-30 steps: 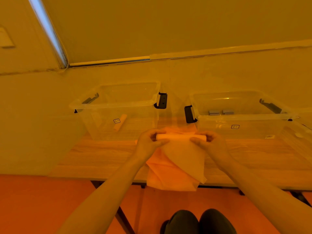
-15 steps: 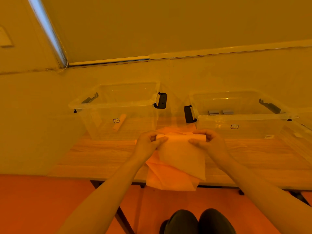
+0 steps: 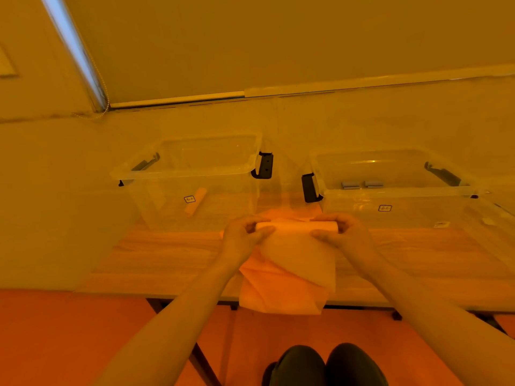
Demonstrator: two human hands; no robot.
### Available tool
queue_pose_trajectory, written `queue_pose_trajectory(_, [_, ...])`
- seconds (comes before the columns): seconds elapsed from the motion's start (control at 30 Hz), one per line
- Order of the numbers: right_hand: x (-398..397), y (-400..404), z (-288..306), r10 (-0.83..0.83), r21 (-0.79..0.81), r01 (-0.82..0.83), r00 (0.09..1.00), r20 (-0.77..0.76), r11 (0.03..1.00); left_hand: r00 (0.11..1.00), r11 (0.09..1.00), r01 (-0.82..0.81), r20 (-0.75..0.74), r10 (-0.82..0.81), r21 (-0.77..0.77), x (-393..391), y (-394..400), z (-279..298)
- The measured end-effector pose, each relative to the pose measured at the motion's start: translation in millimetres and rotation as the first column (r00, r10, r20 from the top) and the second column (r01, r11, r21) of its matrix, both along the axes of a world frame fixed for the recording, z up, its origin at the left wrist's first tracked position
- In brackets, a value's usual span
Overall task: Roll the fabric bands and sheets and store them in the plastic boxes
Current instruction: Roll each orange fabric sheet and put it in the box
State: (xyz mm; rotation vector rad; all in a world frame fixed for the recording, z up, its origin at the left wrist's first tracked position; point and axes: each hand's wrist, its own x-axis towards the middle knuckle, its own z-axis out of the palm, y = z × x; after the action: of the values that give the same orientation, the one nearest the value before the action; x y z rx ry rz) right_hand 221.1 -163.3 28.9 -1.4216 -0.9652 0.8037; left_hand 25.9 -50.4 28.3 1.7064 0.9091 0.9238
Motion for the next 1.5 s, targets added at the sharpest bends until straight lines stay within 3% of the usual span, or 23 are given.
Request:
queue_pose_trajectory(0.1, [0.4, -1.2, -1.5, 0.015, 0.014, -0.015, 1.000, -0.010, 1.000, 1.000, 1.000, -0.016, -0.013, 0.016, 0.002, -0.4, -0.4, -0.1])
queue_pose_trajectory(0.3, [-3.0, 3.2, -5.0, -0.115, -0.002, 0.115, 0.987, -0.108, 0.993, 0.999, 0.999, 0.047, -0.018, -0.047, -0.016, 2.3, -3.1, 5.6])
queue_pose_trajectory(0.4, [-1.9, 2.7, -2.8, -0.084, 0.012, 0.086, 0.989, -0.124, 0.996, 0.998, 1.000, 0.026, -0.056, -0.027, -0.008, 2.5, -3.1, 5.9])
queue_pose_trajectory(0.87, [0.4, -1.1, -6.6, -0.003, -0.016, 0.003, 1.000, 0.000, 1.000, 0.993, 0.996, -0.070, -0.087, 0.074, 0.052, 1.8, -2.0, -1.1])
queue_pose_trajectory(1.07, [-0.9, 1.0, -5.8, -0.034, -0.042, 0.033, 0.999, -0.023, 0.999, 0.996, 1.000, -0.003, -0.094, 0.005, 0.023, -2.8, 0.4, 1.7])
queue_pose_trajectory(1.2, [-2.5, 0.5, -5.2, 0.015, -0.017, -0.016, 0.999, -0.040, 1.000, 0.994, 0.997, -0.053, -0.090, 0.057, 0.054, -2.6, -2.6, 2.1])
queue_pose_trajectory(1.5, [-5.4, 0.7, -8.8, -0.015, -0.035, 0.016, 1.000, 0.018, 0.999, 0.991, 0.998, 0.020, -0.134, -0.012, 0.056, -4.2, -0.9, -4.0])
